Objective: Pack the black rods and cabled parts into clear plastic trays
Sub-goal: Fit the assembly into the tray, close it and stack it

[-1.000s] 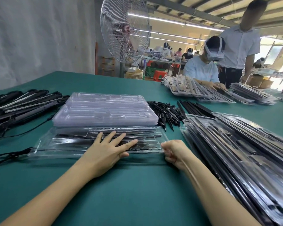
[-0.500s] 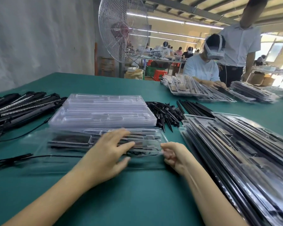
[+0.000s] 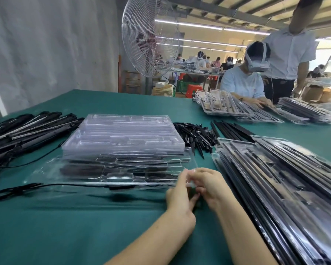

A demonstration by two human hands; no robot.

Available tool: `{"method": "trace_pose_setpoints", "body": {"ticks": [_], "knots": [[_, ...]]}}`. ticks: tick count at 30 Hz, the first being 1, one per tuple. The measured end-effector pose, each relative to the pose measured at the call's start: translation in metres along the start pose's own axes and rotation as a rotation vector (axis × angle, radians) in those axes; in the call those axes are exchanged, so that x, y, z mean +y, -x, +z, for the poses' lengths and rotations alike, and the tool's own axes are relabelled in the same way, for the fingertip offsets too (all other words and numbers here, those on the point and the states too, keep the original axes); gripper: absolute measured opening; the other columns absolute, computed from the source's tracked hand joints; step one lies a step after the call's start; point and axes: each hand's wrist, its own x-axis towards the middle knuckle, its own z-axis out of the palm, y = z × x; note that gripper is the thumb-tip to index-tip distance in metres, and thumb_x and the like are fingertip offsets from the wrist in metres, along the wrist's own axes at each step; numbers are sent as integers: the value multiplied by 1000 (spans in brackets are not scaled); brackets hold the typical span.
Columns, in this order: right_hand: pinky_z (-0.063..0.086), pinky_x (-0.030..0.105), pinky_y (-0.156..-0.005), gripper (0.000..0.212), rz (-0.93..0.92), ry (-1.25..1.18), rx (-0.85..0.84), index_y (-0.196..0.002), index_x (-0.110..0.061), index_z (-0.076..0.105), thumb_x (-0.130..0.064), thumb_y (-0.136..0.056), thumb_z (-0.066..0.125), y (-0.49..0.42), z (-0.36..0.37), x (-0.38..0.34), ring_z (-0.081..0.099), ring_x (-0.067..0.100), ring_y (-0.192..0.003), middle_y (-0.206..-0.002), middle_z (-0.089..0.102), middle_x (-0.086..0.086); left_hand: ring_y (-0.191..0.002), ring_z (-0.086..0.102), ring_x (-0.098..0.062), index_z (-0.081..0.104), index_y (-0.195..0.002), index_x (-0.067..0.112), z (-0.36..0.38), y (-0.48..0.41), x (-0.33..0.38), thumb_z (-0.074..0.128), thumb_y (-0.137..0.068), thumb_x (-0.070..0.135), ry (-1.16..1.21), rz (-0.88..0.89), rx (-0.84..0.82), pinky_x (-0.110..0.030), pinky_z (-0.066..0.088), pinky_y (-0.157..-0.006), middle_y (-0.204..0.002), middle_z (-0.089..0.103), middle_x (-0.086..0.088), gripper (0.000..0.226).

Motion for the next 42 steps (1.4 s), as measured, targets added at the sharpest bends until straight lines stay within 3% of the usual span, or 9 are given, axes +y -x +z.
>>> {"method": "trace_pose_setpoints", "body": {"ticks": [3,7,12,18,22,27,34,39,42], "knots": [[37,20,-43,19,-68,17,37,-66,-3,58,5,-84,58,2,1,-1,48,12,-47,-51,54,3,-53,57,-19,58,-86,5,9,-1,4,68,-82,11,69,7,92,-33,52,-64,-66,62,-10,13],[42,16,-44,19,-119,63,13,-69,-1,61,-2,-88,56,4,-1,-5,53,13,-49,-56,57,5,-56,53,-17,58,-73,8,10,-5,6,67,-80,10,20,1,40,-28,49,-58,-60,59,-5,12],[45,18,-48,15,-60,63,-89,-75,4,62,9,-84,51,6,-7,-9,58,15,-50,-56,59,10,-46,59,-15,62,-81,3,-1,-13,6,66,-80,3,-50,6,-10,-21,52,-46,-62,64,-9,5],[35,26,-59,16,-97,185,-33,-67,-1,61,7,-80,57,2,-4,-2,46,19,-60,-61,52,11,-45,56,-19,63,-71,0,-2,-12,2,64,-78,-3,-32,73,18,-27,57,-52,-56,61,-11,8],[30,27,-56,34,-86,297,-70,-49,-12,56,4,-79,55,-1,-5,-2,40,17,-54,-52,46,4,-43,56,-16,61,-77,-1,-2,-9,0,68,-75,1,-24,87,25,-28,57,-55,-49,60,-7,8],[36,33,-63,43,-63,357,-96,-39,-16,54,0,-78,55,-1,-6,-3,49,24,-66,-54,54,5,-40,58,-15,56,-94,-3,-4,-9,-3,69,-81,4,-12,112,1,-36,56,-68,-46,60,-5,20],[32,37,-68,20,-20,396,-155,-70,-5,56,-15,-85,65,-2,-6,-7,45,25,-72,-67,50,13,-40,57,-15,56,-113,-4,-7,-14,-2,65,-88,14,6,68,-35,-26,56,-51,-48,58,-5,32],[37,34,-67,21,6,448,-61,-94,9,63,-10,-88,60,-5,0,-7,51,25,-72,-76,57,18,-43,56,-14,60,-96,3,-6,-17,-3,65,-87,13,10,47,-8,-26,53,-52,-52,59,-4,14],[36,29,-61,8,4,454,2,-83,-1,59,-6,-88,57,-5,5,-5,50,22,-70,-74,56,16,-43,56,-13,63,-78,7,-6,-17,-4,65,-87,12,2,38,-9,-26,51,-54,-49,60,-1,11]]}}
